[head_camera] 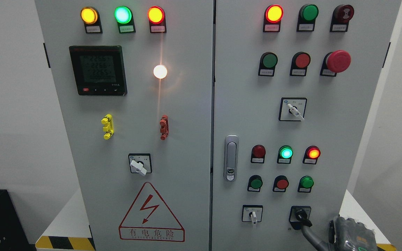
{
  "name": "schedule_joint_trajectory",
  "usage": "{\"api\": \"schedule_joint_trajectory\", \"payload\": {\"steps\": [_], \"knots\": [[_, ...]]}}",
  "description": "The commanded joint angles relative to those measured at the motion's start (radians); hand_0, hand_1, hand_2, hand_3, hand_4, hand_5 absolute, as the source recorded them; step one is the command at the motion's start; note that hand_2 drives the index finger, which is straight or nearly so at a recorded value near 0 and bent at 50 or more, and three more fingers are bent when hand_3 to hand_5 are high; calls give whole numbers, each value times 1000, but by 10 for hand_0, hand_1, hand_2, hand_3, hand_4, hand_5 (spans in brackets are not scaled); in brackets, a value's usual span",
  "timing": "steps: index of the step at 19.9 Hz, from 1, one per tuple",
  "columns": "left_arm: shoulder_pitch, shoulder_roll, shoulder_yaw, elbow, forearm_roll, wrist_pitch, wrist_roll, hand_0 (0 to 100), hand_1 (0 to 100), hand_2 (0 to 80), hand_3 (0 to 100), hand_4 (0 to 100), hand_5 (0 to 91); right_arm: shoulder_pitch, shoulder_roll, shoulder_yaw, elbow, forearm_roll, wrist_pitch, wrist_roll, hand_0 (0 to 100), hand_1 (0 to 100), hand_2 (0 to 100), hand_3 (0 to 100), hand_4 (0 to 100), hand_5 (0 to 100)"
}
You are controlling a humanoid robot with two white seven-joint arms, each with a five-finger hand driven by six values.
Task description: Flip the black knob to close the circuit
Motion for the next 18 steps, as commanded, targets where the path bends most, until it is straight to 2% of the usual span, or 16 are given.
{"api": "schedule_joint_trajectory", "payload": {"steps": [1, 6, 18], "knots": [[6, 0, 0, 0, 0, 0, 1, 120, 556, 0, 0, 0, 0, -2, 1, -15, -5, 0, -4, -5, 0, 0, 900, 1000, 912, 926], [6, 0, 0, 0, 0, 0, 1, 120, 556, 0, 0, 0, 0, 0, 5, -12, -18, -8, -4, -5, 0, 0, 898, 1000, 912, 925], [6, 0, 0, 0, 0, 0, 1, 120, 556, 0, 0, 0, 0, 15, 7, 47, -20, -19, -4, -5, 0, 0, 898, 1000, 909, 925]]}}
